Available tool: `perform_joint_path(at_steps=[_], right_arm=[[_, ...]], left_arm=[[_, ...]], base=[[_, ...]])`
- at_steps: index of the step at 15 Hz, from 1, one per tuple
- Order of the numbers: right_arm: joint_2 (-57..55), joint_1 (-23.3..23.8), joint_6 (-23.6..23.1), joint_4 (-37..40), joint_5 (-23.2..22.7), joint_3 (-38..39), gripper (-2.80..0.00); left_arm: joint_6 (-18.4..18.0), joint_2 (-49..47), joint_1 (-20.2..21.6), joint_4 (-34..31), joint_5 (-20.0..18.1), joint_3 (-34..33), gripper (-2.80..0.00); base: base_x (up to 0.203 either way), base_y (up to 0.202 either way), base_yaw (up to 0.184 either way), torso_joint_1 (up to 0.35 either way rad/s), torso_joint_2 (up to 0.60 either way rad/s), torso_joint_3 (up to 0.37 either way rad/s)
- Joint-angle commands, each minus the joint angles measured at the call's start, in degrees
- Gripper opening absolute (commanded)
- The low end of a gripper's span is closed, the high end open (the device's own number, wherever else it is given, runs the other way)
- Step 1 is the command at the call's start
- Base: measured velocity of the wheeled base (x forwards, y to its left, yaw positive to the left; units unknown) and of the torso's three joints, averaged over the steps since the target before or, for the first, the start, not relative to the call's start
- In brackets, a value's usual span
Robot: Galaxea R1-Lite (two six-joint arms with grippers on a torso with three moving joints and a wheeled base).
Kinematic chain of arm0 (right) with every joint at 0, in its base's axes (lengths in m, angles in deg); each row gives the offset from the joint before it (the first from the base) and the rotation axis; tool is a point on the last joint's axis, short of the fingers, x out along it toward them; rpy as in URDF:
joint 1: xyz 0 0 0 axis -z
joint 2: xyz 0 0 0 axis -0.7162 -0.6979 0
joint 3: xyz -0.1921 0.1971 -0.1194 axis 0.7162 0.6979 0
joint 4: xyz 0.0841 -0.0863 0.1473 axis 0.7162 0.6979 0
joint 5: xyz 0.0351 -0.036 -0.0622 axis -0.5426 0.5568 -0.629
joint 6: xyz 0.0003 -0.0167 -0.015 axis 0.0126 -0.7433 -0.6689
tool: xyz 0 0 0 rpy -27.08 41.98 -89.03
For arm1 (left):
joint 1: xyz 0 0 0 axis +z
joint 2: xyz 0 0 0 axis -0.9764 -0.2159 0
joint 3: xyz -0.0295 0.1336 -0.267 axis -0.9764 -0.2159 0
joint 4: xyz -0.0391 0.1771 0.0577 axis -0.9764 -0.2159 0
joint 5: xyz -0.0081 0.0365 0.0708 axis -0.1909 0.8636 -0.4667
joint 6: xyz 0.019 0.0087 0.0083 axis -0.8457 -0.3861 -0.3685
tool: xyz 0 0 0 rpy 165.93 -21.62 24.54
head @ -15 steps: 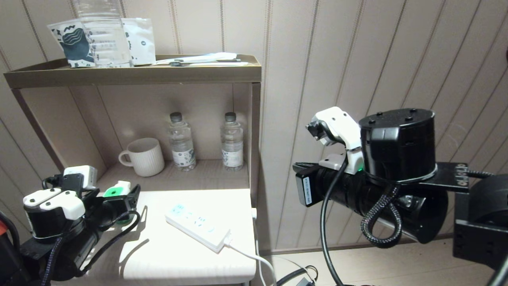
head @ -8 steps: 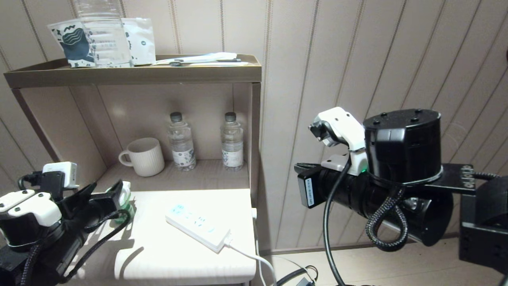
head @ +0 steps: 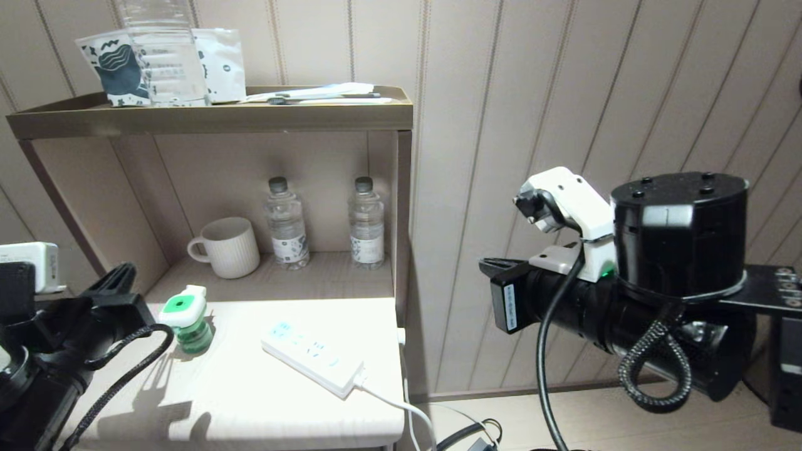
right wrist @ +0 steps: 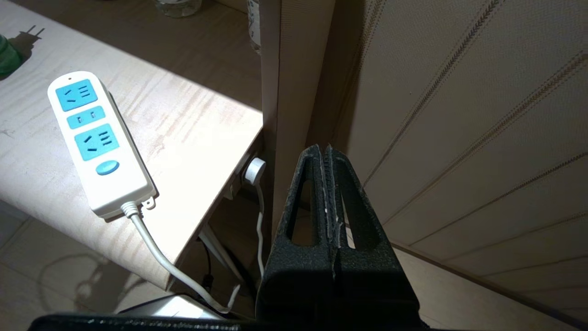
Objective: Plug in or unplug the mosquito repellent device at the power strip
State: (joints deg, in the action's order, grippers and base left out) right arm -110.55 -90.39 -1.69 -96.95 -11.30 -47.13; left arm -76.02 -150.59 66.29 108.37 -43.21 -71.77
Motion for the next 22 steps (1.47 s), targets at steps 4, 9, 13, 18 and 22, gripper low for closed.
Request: perform_joint_path(at_steps=[4, 9, 13, 18, 22], right_arm=[[6.6, 3.7, -0.1, 0.9, 2.3, 2.3, -2.80], [21.6, 10.3, 1.2, 15.7, 7.2, 3.4, -2.80], [36.0, 19.3, 4.8, 29.4, 12.9, 9.1, -2.80], [53.3, 38.2, 2.3, 34.6, 18.2, 18.5, -2.80], [68.9, 45.3, -4.9, 35.9, 16.5, 25.4, -2.80]], left_arm=[[-3.1, 12.6, 0.1, -4.7, 1.8, 1.6, -2.80], [-1.5, 34.3, 0.1, -48.8, 4.3, 13.7, -2.80], [8.8, 42.7, 0.3, -81.0, 18.0, 22.5, -2.80], [11.0, 54.0, 4.7, -89.1, 22.6, 20.0, -2.80], [12.0, 60.9, 7.2, -88.0, 21.5, 11.9, -2.80]], base=[[0.000, 0.000, 0.000, 0.000, 0.00, 0.000], [0.000, 0.000, 0.000, 0.000, 0.00, 0.000], [0.000, 0.000, 0.000, 0.000, 0.00, 0.000], [0.000, 0.000, 0.000, 0.000, 0.00, 0.000], [0.000, 0.000, 0.000, 0.000, 0.00, 0.000]])
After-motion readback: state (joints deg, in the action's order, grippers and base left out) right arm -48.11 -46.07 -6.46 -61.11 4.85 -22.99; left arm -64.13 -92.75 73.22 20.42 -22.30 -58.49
